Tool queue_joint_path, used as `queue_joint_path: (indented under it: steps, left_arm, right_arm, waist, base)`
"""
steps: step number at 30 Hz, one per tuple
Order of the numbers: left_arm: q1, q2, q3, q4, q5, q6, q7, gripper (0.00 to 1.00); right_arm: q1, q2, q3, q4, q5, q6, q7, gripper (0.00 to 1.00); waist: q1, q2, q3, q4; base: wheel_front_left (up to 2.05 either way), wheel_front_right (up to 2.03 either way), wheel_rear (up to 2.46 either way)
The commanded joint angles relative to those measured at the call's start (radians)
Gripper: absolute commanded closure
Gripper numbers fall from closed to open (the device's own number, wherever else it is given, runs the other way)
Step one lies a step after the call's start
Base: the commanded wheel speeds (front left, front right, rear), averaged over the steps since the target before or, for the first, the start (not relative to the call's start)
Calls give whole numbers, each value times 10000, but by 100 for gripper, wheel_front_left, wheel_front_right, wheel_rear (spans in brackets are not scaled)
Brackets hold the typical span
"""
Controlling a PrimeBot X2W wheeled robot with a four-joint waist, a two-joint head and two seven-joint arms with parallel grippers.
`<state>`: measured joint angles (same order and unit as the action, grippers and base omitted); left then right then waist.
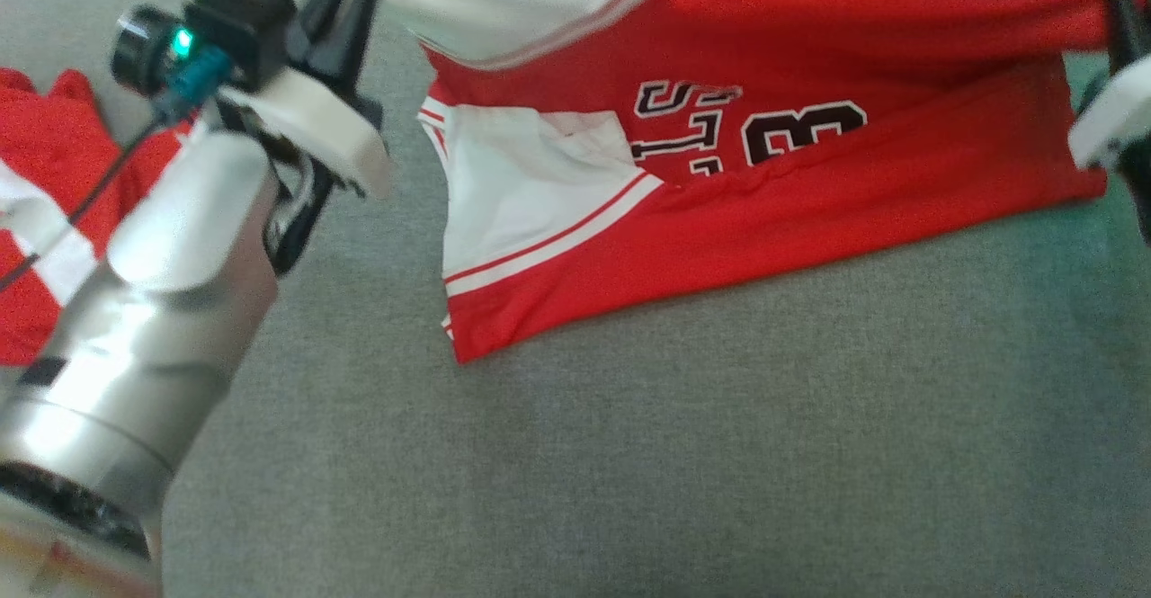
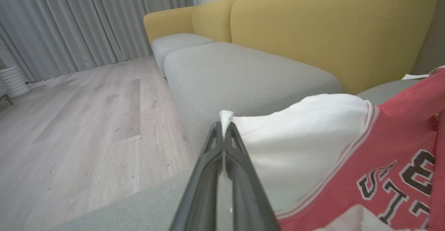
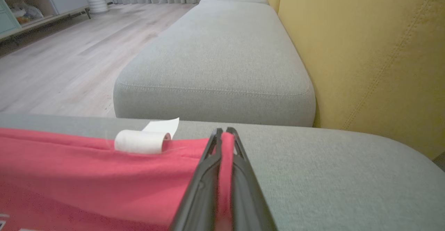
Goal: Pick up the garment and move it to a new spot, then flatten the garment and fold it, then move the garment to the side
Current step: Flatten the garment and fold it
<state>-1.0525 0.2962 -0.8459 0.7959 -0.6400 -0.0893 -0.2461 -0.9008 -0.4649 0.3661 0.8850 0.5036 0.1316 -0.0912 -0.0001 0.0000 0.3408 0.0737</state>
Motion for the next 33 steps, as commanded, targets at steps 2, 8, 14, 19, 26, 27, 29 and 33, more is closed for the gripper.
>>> queue_joint_path:
  steps: [2, 8, 14, 19, 26, 27, 29, 33]
  left_arm:
    - [200, 502, -40, -568, -203, -189, 370, 100]
    - [1343, 938, -890, -1855, -741, -379, 1558, 100]
    - [2351, 1847, -1804, -3898, -1362, -409, 2937, 100]
    - [2611, 2271, -2185, -4824, -1239, -392, 3389, 100]
    - [2678, 2330, -2486, -5277, -1066, -250, 3766, 100]
    - [2686, 2323, -2527, -5285, -1069, -251, 3824, 100]
    - [2708, 2305, -2604, -5295, -1118, -254, 3989, 100]
    - [2666, 2330, -2591, -5325, -1051, -87, 3985, 0]
  right_arm:
    - [581, -592, 578, -455, 582, -9, 206, 100]
    - [1345, -1402, 1383, -826, 1313, -9, 588, 100]
    - [1896, -2362, 2437, -1090, 1605, -9, 1138, 100]
    - [1887, -2906, 3158, -1160, 1490, -9, 1411, 100]
    - [1593, -3264, 4024, -1101, 1280, -9, 1726, 100]
    - [1556, -3276, 4123, -1095, 1289, -9, 1758, 100]
    - [1499, -3282, 4315, -1070, 1335, -9, 1840, 100]
    - [1323, -3140, 4234, -911, 1736, -9, 1709, 0]
  waist:
    - [1, 0, -406, 222]
    - [1, 0, -727, 400]
    - [1, 0, -788, 536]
    - [1, 0, -528, 562]
    - [1, 0, -166, 491]
    - [1, 0, -139, 477]
    - [1, 0, -115, 438]
    - [1, 0, -241, 313]
  base:
    - [0, 0, 0]
    - [0, 0, 0]
    - [0, 0, 0]
    - [0, 0, 0]
    - [0, 0, 0]
    - [0, 0, 0]
    - [0, 0, 0]
    - [0, 0, 0]
